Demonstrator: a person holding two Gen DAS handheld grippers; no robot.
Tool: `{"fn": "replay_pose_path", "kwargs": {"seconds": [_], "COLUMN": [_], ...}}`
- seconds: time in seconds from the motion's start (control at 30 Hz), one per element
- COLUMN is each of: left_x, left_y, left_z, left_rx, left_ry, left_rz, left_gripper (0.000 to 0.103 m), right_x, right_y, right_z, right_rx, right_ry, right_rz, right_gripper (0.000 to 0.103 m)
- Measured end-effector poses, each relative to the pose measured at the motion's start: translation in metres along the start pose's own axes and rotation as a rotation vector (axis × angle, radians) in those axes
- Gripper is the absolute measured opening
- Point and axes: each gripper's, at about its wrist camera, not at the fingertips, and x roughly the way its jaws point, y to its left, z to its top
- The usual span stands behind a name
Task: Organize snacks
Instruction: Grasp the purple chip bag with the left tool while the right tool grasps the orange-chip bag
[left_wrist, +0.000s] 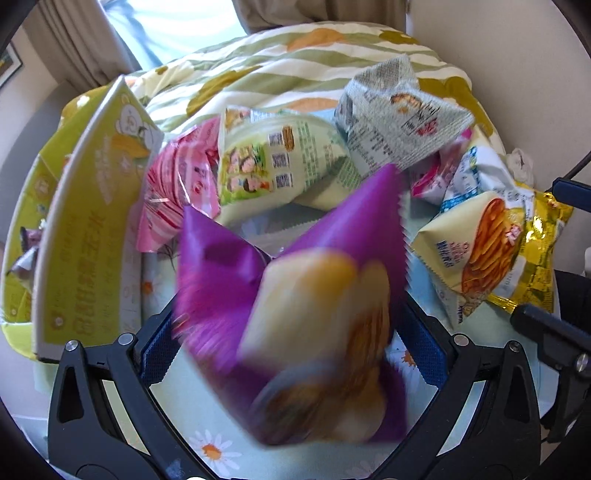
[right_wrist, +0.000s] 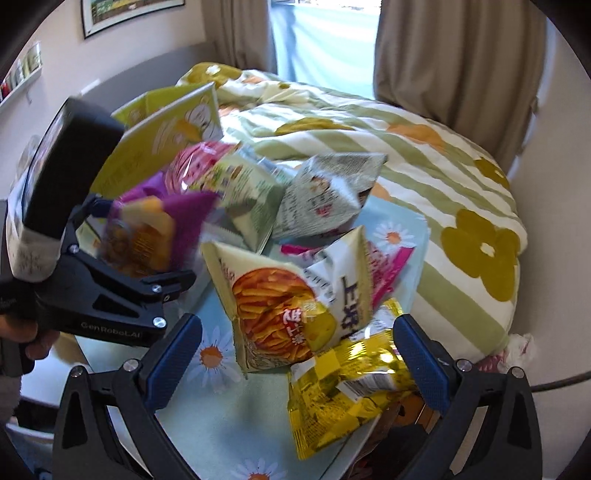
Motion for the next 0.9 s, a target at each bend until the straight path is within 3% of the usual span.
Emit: {"fn": "replay_pose_path", "kwargs": {"seconds": [0.2, 0.23, 0.27, 0.37, 0.6, 0.9], "left_x": [0.012, 0.015, 0.016, 0.023, 0.015, 0.013], "left_y": [0.013, 0.014, 0.016, 0.022, 0.038, 0.057], "left_z": [-0.005, -0.007, -0.009, -0.016, -0.028, -0.038], "left_rx": [-0.083, -0.096, -0.106, -0.130, -0.195, -0.238], "left_ry": [0.022, 0.025, 0.030, 0.064, 0.043, 0.053], "left_rz": [-0.042, -0.054, -0.064, -0.058, -0.068, -0.071], "left_gripper": [0.102, 0.097, 0.085, 0.077, 0.073, 0.069], "right_x": [0.013, 0.015, 0.017, 0.023, 0.040, 0.062], "right_y": [0.002, 0.003, 0.004, 0.010, 0.022, 0.028], "right_z": [-0.004, -0.004, -0.004, -0.003, -0.001, 0.005], "right_rx": [-0.020, -0.021, -0.026, -0.054, -0.107, -0.106], "right_ry": [0.014, 0.016, 0.014, 0.016, 0.021, 0.040], "right_rz": [0.019, 0.019, 0.016, -0.009, -0.099, -0.144], "right_gripper": [0.103, 0.103, 0.103, 0.103, 0.103, 0.103]}}
